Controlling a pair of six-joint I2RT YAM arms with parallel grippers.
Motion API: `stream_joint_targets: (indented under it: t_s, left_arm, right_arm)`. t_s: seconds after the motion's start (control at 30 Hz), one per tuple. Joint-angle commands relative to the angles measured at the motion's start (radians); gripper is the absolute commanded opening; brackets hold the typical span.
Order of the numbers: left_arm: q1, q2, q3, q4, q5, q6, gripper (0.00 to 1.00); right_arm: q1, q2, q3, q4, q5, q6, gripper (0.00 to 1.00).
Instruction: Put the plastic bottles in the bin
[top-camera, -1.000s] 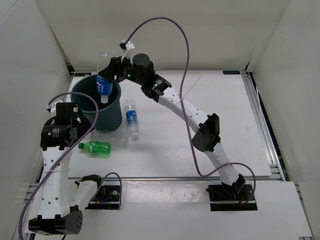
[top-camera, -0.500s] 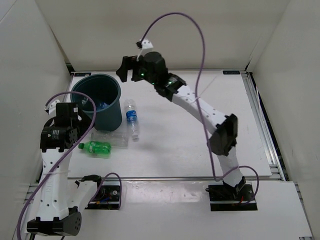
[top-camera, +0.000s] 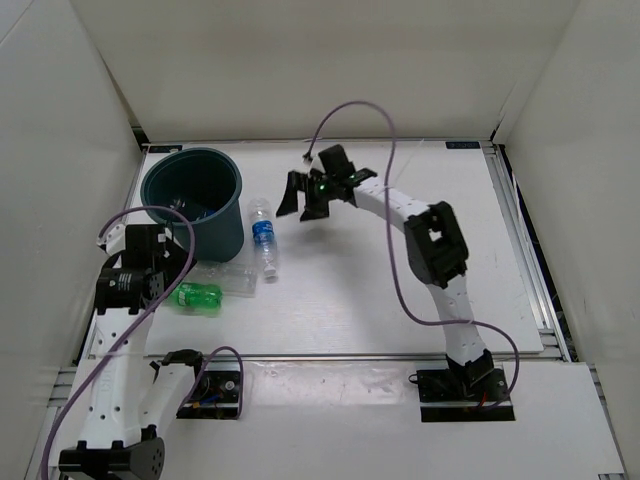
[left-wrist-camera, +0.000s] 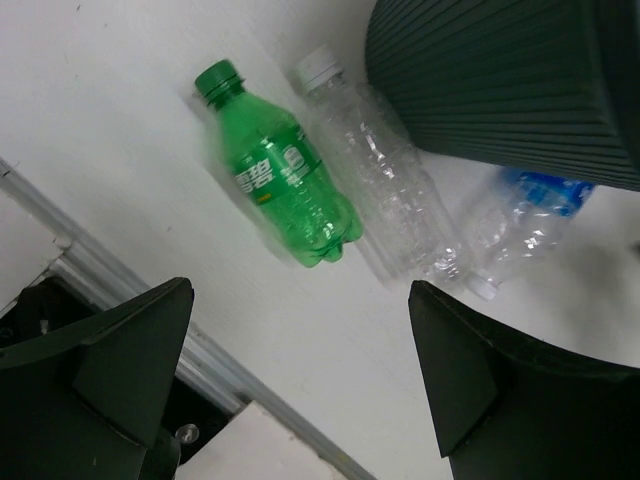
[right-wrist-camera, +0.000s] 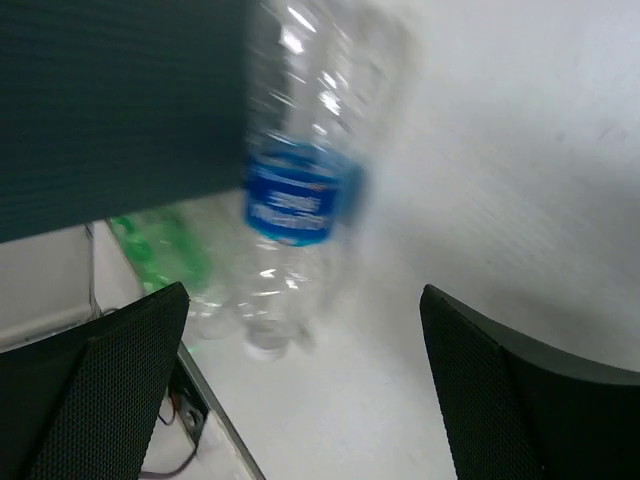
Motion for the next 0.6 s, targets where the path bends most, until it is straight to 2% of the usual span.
stream_joint_targets:
  t_s: [0.0, 0.2, 0.33, 0.57]
  left_arm:
    - [0.004, -0.081, -0.016, 0.08, -0.013, 0.029, 1.0]
    - [0.004, -0.203, -0.066, 0.138, 0.01, 0.081, 1.0]
    - [0.004, -0.203, -0.066, 0.109, -0.008, 0.091, 1.0]
    - [0.004, -0.169, -0.034, 0.052, -0.027, 0.109, 1.0]
  right_arm:
    - [0.031, 0.082, 0.055, 0.005, -0.143, 0.014, 1.0]
    - [0.043, 0.288, 0.245, -0.005, -0.215, 0.066, 0.99]
    - [0.065, 0.387, 0.319, -0.005, -0.204, 0.106, 0.99]
    - [0.083, 0.481, 0.359, -0.005, -0.223, 0.172, 0.84]
